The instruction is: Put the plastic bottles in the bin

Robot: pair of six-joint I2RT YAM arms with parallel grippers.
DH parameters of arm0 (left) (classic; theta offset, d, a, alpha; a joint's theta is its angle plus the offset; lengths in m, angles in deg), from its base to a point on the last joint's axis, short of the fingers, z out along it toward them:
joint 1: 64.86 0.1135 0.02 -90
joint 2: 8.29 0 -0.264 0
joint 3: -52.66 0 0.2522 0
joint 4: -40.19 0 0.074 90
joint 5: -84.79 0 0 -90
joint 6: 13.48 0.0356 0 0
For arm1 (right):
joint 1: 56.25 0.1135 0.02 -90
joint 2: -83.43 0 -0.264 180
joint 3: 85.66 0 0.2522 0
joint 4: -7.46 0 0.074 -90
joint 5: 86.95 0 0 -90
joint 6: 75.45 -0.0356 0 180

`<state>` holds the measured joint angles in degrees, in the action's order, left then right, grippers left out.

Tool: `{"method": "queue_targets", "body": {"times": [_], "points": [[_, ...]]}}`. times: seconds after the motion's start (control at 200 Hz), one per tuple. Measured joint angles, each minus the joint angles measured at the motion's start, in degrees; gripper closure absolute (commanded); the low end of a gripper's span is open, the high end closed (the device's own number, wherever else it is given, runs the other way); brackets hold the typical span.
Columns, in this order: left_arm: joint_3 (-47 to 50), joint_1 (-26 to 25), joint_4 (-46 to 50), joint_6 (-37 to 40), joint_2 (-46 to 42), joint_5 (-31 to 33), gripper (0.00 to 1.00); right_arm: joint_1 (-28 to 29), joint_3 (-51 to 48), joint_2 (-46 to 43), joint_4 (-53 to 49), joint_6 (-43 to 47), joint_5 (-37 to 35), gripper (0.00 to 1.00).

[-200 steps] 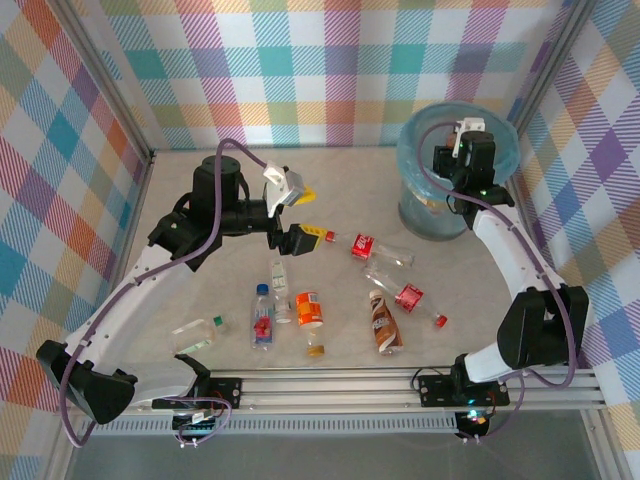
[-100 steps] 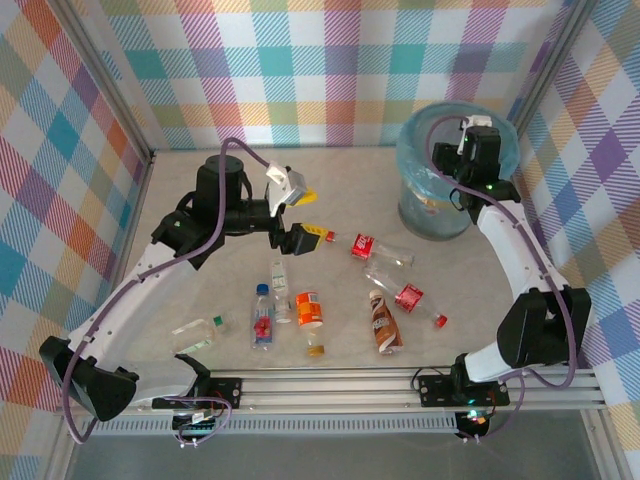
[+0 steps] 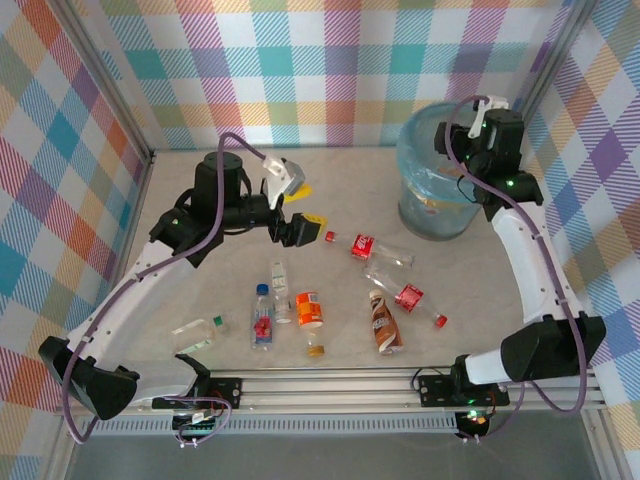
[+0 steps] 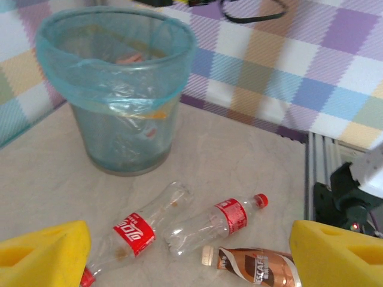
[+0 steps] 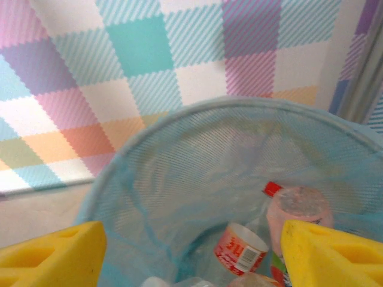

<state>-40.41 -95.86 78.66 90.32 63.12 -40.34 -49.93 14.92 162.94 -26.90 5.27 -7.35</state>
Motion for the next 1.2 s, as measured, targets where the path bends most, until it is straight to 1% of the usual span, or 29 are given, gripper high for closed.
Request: {"method": "queue_targets", "body": {"times": [0.135, 0.325, 0.415, 0.495, 0.59, 0.68, 0.855, 0.945, 1.045, 1.2], "points": [[-1.36, 0.00, 2.86, -5.90, -0.02, 8.35, 0.15, 2.25, 1.62, -3.02, -1.60, -1.14, 2.86, 0.24], [-2.97, 0.00, 11.28, -16.85, -0.02, 21.33, 0.15, 9.38, 1.70, -7.76, -2.27, -0.98, 5.95, 0.24], [-2.93, 0.00, 15.45, -21.68, -0.02, 25.46, 0.16, 12.90, 1.46, -9.20, -2.19, -0.39, 7.54, 0.23], [-2.21, 0.00, 18.10, -25.92, -0.28, 27.78, 0.16, 15.78, 0.28, -10.34, -1.92, 0.13, 9.01, 0.23], [-0.07, 0.00, 20.79, -30.75, -1.05, 29.07, 0.18, 18.71, -1.42, -10.95, -1.79, 0.83, 10.80, 0.23], [2.64, 0.00, 23.17, -35.10, -1.79, 29.29, 0.23, 21.31, -3.21, -10.95, -1.81, 1.22, 12.00, 0.23], [8.83, -0.13, 26.34, -42.99, -3.50, 27.47, 0.27, 25.05, -6.75, -11.15, -2.62, 1.62, 13.29, 0.24], [12.46, -0.96, 26.93, -45.97, -5.35, 26.82, 0.27, 26.45, -10.51, -12.68, -2.69, 1.60, 13.40, 0.24], [15.52, -3.67, 27.96, -48.59, -7.37, 26.77, 0.27, 27.54, -15.63, -15.76, -2.86, 1.51, 13.29, 0.25], [18.10, -10.82, 28.55, -52.24, -7.87, 28.35, 0.26, 28.39, -24.09, -20.98, -2.34, 0.00, 13.03, 0.25]]}}
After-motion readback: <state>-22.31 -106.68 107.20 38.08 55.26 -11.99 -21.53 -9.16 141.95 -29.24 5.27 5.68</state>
